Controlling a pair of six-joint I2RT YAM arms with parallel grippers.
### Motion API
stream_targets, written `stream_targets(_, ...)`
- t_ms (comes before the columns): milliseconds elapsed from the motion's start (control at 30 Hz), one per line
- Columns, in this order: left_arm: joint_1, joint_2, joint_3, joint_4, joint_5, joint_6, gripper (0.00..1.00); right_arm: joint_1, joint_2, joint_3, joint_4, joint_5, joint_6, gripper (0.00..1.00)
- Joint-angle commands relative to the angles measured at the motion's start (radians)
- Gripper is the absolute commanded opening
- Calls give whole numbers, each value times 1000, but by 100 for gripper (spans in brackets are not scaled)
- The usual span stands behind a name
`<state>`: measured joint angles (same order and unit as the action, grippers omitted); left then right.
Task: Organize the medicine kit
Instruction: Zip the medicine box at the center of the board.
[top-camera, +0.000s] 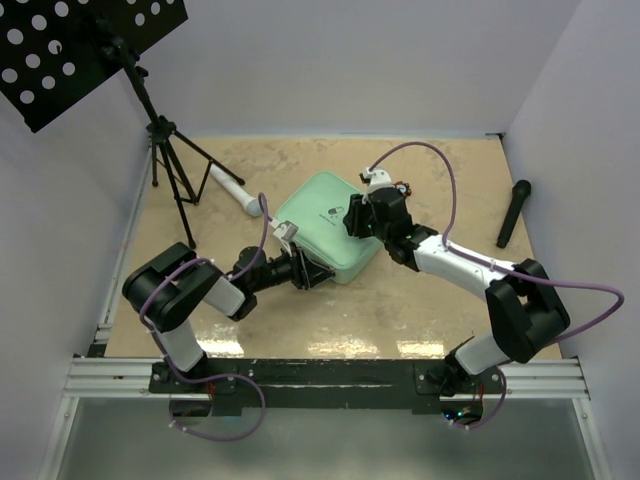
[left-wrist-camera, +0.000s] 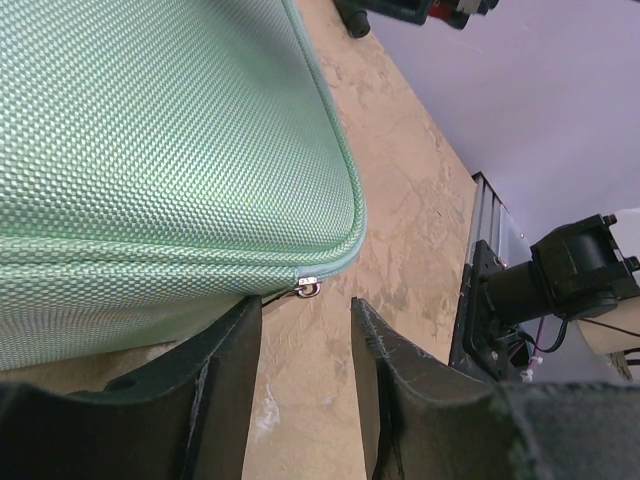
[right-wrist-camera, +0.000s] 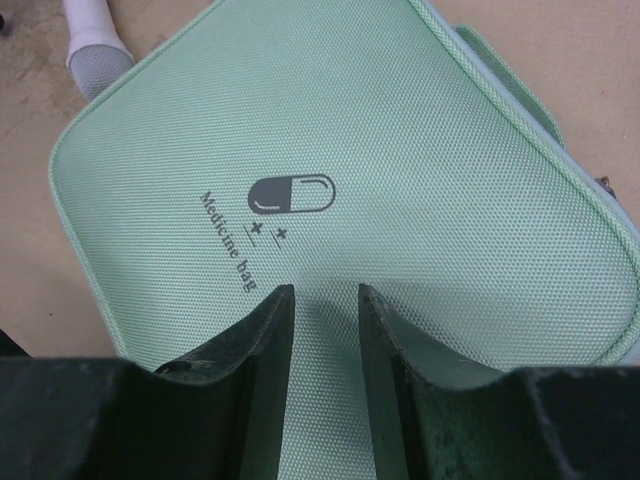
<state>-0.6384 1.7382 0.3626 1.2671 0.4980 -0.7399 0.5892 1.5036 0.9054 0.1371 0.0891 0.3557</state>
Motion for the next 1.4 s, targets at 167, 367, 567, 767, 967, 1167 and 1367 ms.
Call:
stream_targets(167, -4, -22, -40, 632, -41, 37, 52, 20, -196, -132, 22, -41, 17, 38)
stream_targets(367, -4, -22, -43, 632, -65, 33, 54, 76, -261, -203, 35, -86, 16, 40)
stream_targets(567, 6, -45, -63, 632, -81, 30, 54, 187, -218, -166, -10, 12, -20, 44)
stream_targets(767, 32, -81, -106, 632, -99, 14, 54, 205, -175, -140, -53, 75, -34, 44)
stream_targets(967, 43, -75, -105, 632, -98, 2, 53, 224, -157, -131, -68, 106, -43, 46)
stream_targets(1167, 43, -54, -74, 632, -88, -13, 53, 296, -118, -106, -120, 193, -47, 46)
stream_targets(1367, 45, -42, -63, 630, -82, -23, 53, 322, -77, -83, -136, 213, -32, 45)
